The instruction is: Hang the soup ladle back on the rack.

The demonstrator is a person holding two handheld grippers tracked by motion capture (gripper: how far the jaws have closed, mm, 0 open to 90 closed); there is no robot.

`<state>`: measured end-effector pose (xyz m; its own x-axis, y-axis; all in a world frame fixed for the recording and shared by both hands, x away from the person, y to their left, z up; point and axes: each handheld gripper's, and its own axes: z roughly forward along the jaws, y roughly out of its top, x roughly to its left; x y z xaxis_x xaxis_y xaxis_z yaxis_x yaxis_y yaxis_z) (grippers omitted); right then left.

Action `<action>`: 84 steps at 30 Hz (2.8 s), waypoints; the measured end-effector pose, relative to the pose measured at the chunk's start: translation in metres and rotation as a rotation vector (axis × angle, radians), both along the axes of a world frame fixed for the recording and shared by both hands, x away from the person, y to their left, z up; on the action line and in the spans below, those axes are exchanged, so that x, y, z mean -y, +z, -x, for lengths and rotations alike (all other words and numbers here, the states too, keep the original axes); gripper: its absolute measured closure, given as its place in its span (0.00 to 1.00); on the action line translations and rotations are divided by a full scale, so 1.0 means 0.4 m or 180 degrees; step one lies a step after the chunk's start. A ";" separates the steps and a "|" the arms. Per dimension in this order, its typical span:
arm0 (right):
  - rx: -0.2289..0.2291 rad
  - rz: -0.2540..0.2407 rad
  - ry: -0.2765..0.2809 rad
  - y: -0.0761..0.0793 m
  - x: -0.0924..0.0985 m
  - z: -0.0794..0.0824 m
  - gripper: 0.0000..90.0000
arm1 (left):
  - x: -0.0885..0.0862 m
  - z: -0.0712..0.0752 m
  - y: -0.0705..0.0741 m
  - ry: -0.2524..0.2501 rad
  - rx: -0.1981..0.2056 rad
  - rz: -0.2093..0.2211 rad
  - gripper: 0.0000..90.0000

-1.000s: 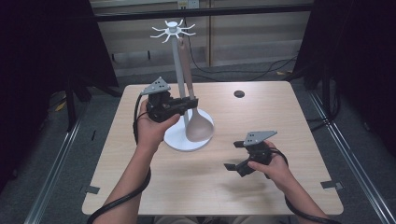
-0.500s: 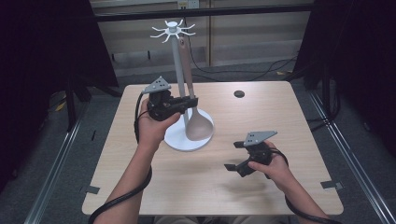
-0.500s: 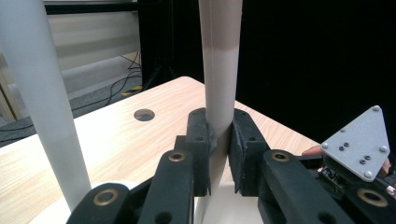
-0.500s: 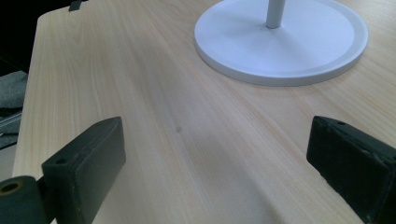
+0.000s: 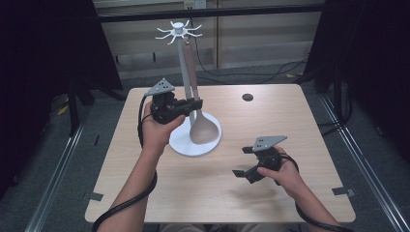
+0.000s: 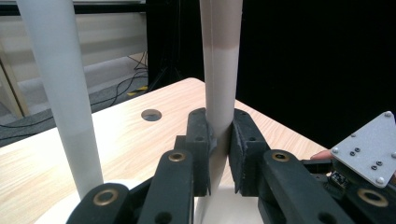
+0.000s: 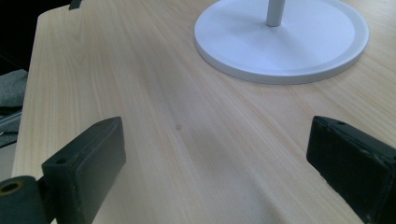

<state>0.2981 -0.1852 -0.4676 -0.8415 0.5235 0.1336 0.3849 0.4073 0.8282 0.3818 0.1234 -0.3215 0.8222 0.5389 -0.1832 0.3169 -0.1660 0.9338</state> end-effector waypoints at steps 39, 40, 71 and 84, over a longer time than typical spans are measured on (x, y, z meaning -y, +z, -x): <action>-0.0015 0.0046 0.0027 -0.007 0.002 0.002 0.05 | -0.033 -0.032 -0.031 0.0254 0.0082 0.0142 0.84; -0.0016 0.0046 0.0028 -0.007 0.002 0.001 0.05 | -0.034 -0.033 -0.031 0.0238 0.0079 0.0164 0.83; -0.0018 0.0037 0.0016 -0.008 0.007 0.005 0.05 | -0.032 -0.031 -0.056 0.0237 0.0201 0.0009 0.38; -0.0024 0.0053 0.0016 -0.009 0.004 0.008 0.05 | -0.057 -0.011 -0.081 0.0320 0.0192 -0.0108 0.23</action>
